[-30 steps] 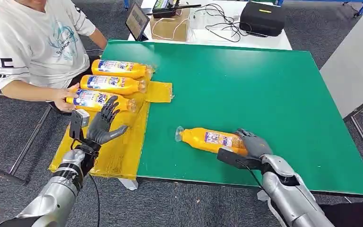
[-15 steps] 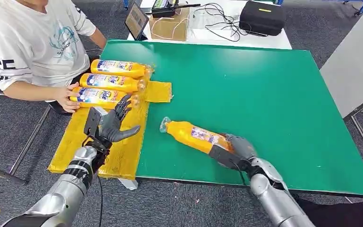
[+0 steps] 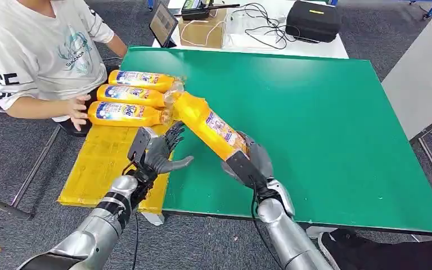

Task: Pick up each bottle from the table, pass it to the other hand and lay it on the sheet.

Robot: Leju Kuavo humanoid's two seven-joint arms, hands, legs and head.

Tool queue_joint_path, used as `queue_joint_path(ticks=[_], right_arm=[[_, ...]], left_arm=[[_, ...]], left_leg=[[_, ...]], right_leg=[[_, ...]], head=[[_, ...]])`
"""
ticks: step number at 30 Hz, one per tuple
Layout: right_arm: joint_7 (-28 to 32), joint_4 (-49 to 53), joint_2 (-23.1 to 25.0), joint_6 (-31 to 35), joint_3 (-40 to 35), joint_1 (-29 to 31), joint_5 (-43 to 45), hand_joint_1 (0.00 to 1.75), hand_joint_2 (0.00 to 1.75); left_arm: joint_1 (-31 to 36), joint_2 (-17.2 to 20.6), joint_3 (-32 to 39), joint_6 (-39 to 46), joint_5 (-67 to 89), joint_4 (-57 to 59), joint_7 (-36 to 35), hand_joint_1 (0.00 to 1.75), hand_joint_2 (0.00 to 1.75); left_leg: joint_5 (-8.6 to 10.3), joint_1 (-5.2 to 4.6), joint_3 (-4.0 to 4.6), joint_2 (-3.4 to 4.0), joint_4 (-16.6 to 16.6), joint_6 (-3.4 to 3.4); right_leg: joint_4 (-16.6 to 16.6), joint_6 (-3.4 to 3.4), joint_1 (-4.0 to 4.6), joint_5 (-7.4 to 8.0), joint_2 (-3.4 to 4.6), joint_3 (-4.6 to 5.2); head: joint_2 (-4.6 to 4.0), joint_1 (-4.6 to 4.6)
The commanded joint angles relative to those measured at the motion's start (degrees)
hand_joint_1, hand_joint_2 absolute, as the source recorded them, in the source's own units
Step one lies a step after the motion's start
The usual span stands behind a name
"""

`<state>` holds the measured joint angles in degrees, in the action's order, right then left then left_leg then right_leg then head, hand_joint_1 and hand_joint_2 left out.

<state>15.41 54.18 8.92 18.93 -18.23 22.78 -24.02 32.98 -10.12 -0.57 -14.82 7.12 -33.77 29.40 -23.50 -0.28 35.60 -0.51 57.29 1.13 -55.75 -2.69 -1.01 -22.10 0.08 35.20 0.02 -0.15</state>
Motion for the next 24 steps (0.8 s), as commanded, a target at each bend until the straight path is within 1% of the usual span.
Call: queue_joint_path(ticks=[1,2,5,6,9,12,14,16,18,19,21,24], right_arm=[[0.96,-6.88,1.66,0.01,0.32,4.12,1.37,1.75,1.75],[1.07,-7.62,2.03,-0.43,-0.2,4.61,1.45,1.75,1.75],[1.09,-10.21,4.06,-0.98,-1.43,6.05,1.93,1.75,1.75],[1.25,-11.61,4.44,-1.04,-2.37,6.76,1.49,1.75,1.75],[0.52,-14.73,5.25,-0.69,-5.25,7.16,-0.43,1.75,1.75],[0.16,-15.7,5.21,-1.11,-6.76,6.85,-1.33,1.75,1.75],[-1.43,-17.2,4.33,-2.11,-8.39,7.51,-2.95,1.75,1.75],[-1.91,-18.08,3.78,-2.54,-8.51,7.96,-3.44,1.75,1.75],[-1.9,-18.17,3.69,-2.6,-8.45,8.05,-3.42,1.75,1.75],[-1.98,-18.41,3.64,-2.75,-8.6,8.2,-3.59,1.75,1.75],[-2.0,-18.66,3.57,-3.3,-8.88,8.3,-4.11,1.75,1.75],[-2.32,-18.43,3.27,-4.36,-9.57,8.09,-5.56,1.75,1.75]], left_arm=[[2.9,0.21,-2.4,-1.2,-1.8,3.94,-0.64,0.0,1.75],[2.8,-0.03,-2.13,-3.22,-3.7,3.93,-1.26,0.0,1.75],[2.35,-1.24,-3.18,-4.86,-5.8,2.63,-1.52,0.0,1.75],[2.37,-1.61,-3.85,-3.5,-5.82,1.92,-1.57,0.0,1.75],[2.68,-2.59,-5.03,-3.34,-8.1,-0.45,-1.86,0.0,1.75],[2.88,-2.52,-5.73,-3.8,-9.93,-2.19,-2.44,0.0,1.75],[3.25,-2.24,-6.63,-2.51,-10.25,-2.59,-3.03,0.0,1.75],[3.69,-2.28,-6.28,-3.21,-11.89,-2.44,-3.48,0.0,1.75],[3.78,-2.27,-6.29,-3.22,-11.96,-2.45,-3.54,0.0,1.75],[3.79,-2.3,-6.11,-3.62,-12.51,-2.37,-3.6,0.0,1.75],[4.29,-2.36,-5.68,-4.33,-14.25,-2.23,-3.87,0.0,1.75],[5.95,-2.57,-5.76,-4.46,-16.95,-1.72,-4.79,0.0,1.75]], left_leg=[[-0.13,0.08,-0.22,0.08,0.06,-0.1],[-0.08,0.05,-0.13,0.05,0.03,-0.07],[-0.09,0.05,-0.12,0.1,0.04,-0.06],[-0.05,0.01,-0.07,0.08,0.0,-0.05],[-0.13,0.08,-0.17,0.08,0.08,-0.09],[-0.14,0.1,-0.16,0.01,0.11,-0.1],[-0.08,0.09,-0.1,0.06,0.05,-0.08],[-0.12,0.11,-0.18,0.03,0.07,-0.09],[-0.03,0.06,-0.04,-0.03,0.02,-0.05],[-0.14,0.11,-0.17,-0.02,0.12,-0.09],[-0.11,0.11,-0.17,-0.02,0.08,-0.09],[-0.1,0.12,-0.12,-0.1,0.11,-0.09]], right_leg=[[-0.04,0.13,0.09,-0.11,0.03,-0.22],[-0.02,0.09,0.06,-0.07,0.01,-0.14],[-0.02,0.09,0.06,-0.06,0.06,-0.12],[-0.02,0.06,0.02,-0.03,0.05,-0.05],[-0.06,0.12,0.09,-0.1,0.02,-0.18],[-0.08,0.13,0.11,-0.13,-0.04,-0.19],[0.0,0.09,0.1,-0.05,0.02,-0.12],[-0.03,0.12,0.12,-0.1,-0.02,-0.21],[0.0,0.06,0.06,-0.03,-0.06,-0.06],[-0.07,0.12,0.12,-0.13,-0.08,-0.22],[-0.04,0.12,0.12,-0.12,-0.09,-0.21],[-0.04,0.12,0.13,-0.13,-0.16,-0.2]], head=[[-0.02,0.0],[-0.02,0.0],[-0.02,0.0],[0.0,-0.02],[-0.02,0.0],[-0.02,-0.02],[0.0,0.02],[-0.02,0.0],[0.0,0.0],[-0.02,0.0],[0.0,0.0],[0.0,0.0]])
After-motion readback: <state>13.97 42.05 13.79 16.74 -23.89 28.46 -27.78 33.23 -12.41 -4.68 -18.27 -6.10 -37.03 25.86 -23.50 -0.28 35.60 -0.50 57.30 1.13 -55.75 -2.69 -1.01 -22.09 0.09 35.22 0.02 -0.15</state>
